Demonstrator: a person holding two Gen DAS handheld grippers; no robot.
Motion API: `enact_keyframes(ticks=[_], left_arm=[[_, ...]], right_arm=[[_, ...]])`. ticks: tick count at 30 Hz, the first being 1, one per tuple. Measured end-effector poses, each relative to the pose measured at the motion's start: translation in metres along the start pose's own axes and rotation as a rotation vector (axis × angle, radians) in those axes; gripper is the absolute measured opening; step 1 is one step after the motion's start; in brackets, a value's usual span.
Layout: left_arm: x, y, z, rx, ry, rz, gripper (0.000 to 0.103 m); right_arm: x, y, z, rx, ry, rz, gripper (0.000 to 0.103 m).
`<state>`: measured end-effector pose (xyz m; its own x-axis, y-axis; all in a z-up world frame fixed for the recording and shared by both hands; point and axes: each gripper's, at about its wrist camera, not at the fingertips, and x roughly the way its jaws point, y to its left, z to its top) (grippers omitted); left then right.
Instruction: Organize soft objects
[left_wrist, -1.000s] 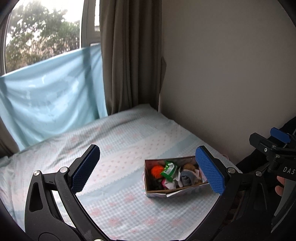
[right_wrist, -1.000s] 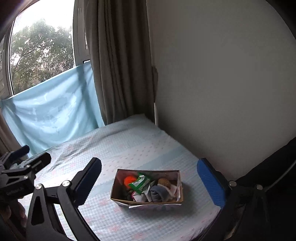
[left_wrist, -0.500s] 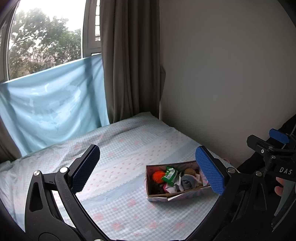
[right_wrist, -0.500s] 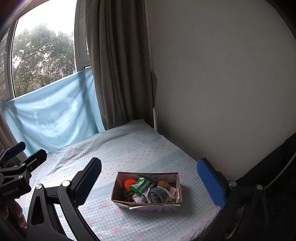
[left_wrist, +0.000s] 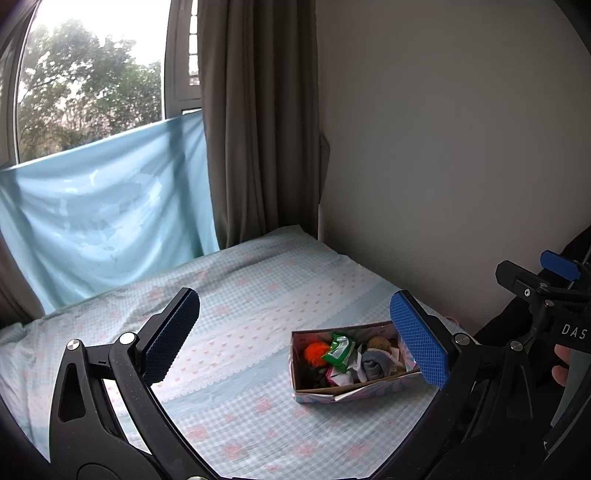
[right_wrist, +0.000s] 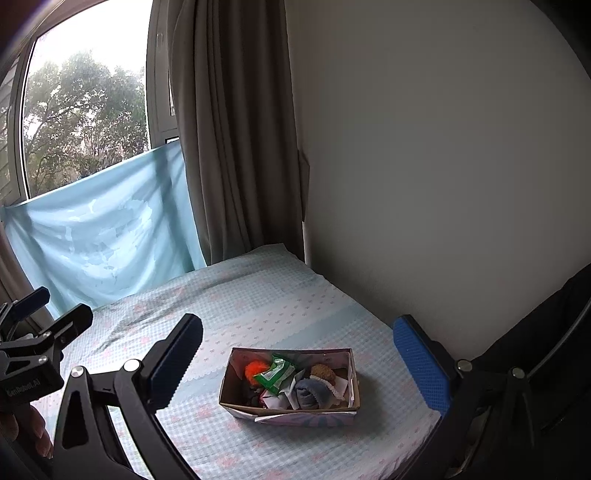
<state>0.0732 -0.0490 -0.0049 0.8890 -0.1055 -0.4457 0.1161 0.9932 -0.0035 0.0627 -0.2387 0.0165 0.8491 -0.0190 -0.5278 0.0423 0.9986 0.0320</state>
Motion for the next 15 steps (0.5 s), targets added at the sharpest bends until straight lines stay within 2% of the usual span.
enact_keyframes(ticks=[15], left_arm=[[-0.0019, -0.0033, 0.0017, 0.002, -0.008, 0.003, 0.103]], right_arm=[[-0.0004, -0.0033, 0.0031, 0.004, -0.006, -0.008, 0.103]])
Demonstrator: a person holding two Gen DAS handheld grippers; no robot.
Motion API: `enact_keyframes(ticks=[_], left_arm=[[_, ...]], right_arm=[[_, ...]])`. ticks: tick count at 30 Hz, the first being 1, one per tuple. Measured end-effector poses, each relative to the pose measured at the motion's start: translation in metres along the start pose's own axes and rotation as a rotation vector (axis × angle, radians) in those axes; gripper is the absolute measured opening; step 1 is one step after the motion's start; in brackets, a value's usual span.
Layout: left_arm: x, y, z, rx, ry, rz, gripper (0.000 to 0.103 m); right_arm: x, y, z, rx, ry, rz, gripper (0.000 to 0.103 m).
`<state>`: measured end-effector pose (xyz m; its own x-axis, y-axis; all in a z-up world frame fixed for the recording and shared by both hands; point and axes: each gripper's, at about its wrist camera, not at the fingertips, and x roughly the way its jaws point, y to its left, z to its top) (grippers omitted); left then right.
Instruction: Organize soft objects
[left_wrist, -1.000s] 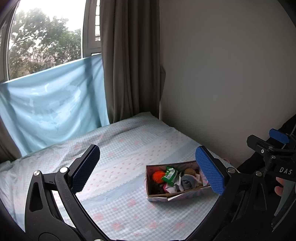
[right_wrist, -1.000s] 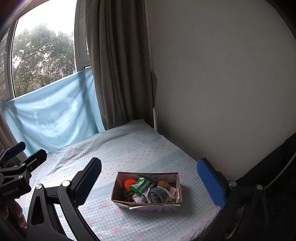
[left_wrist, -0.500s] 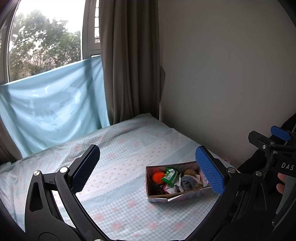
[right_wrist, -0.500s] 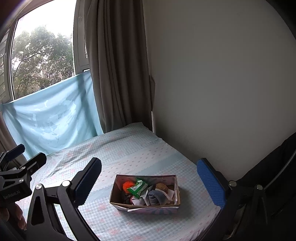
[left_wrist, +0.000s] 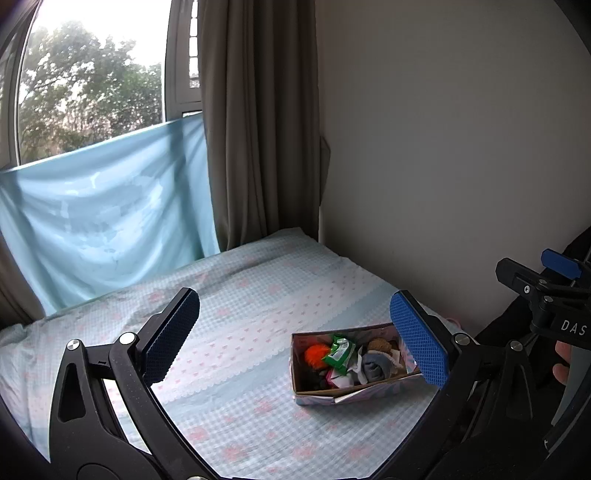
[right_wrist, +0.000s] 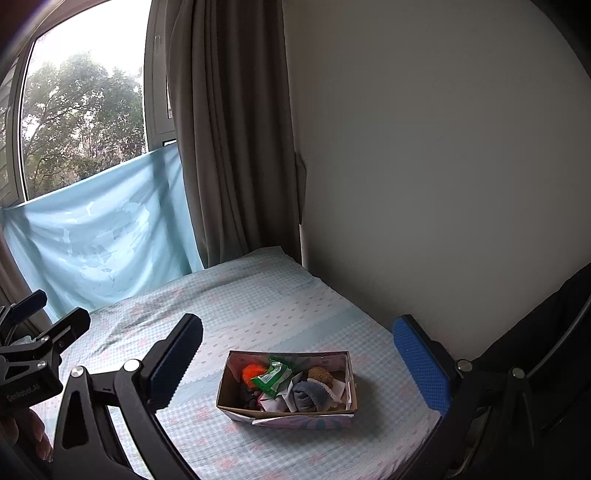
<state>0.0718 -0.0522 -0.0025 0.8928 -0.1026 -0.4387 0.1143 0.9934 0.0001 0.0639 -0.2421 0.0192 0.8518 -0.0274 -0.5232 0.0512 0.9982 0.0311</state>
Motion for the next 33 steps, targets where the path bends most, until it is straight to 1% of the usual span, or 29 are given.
enact_keyframes(ticks=[18, 27, 33], left_arm=[[0.0006, -0.0027, 0.0008, 0.008, -0.01, 0.003, 0.103], [-0.004, -0.0035, 0.0034, 0.007, -0.049, -0.006, 0.103], [-0.0066, -0.0057, 0.0028, 0.021, -0.079, 0.021, 0.103]], right_arm=[[0.0039, -0.0042, 0.0037, 0.004, -0.001, -0.006, 0.103], [0.0053, -0.0051, 0.0048, 0.007, -0.01, -0.012, 0.103], [0.0069, -0.0062, 0.003, 0.012, -0.014, -0.02, 0.103]])
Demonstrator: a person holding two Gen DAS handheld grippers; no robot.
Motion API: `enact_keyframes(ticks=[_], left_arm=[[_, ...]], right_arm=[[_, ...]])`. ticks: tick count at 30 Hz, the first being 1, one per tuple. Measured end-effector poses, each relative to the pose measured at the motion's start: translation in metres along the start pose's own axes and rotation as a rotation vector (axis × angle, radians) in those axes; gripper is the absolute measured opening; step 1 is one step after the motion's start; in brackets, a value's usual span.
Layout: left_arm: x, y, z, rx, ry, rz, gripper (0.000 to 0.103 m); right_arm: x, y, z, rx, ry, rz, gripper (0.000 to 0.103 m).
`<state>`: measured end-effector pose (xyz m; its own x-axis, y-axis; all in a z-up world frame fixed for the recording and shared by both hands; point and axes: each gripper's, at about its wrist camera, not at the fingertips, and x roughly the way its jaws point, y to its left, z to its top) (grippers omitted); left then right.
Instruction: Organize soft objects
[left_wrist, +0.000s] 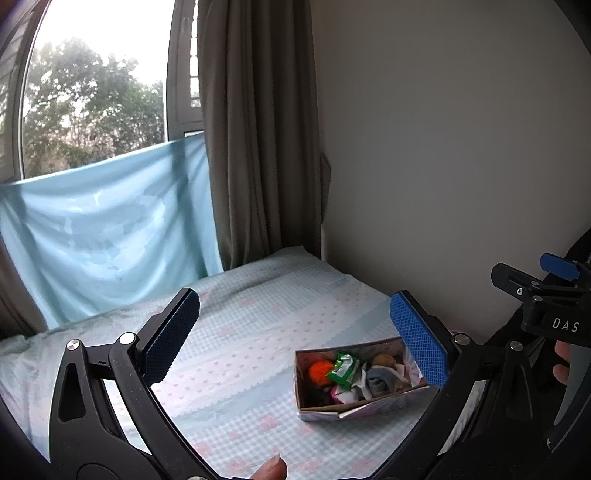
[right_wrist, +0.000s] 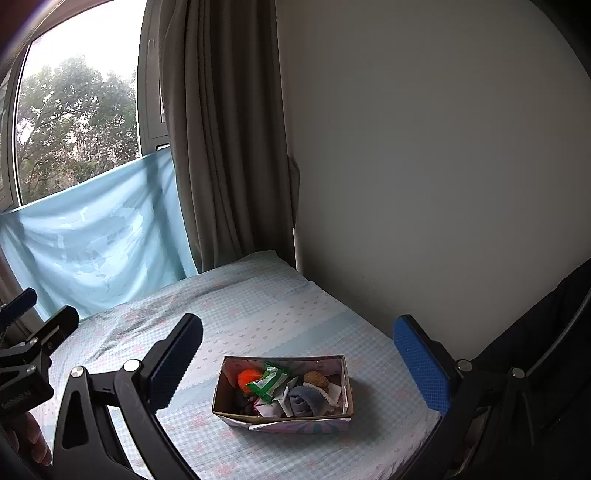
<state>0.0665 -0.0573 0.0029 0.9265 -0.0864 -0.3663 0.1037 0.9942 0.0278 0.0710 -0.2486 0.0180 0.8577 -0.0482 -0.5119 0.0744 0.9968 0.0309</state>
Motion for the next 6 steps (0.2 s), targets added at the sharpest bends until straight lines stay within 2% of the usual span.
enact_keyframes(ticks=[6], left_arm=[[0.0038, 0.0006, -0.0021, -0.006, -0.004, 0.014, 0.103]], right_arm=[[0.0044, -0.0016, -0.0007, 0.004, 0.004, -0.004, 0.103]])
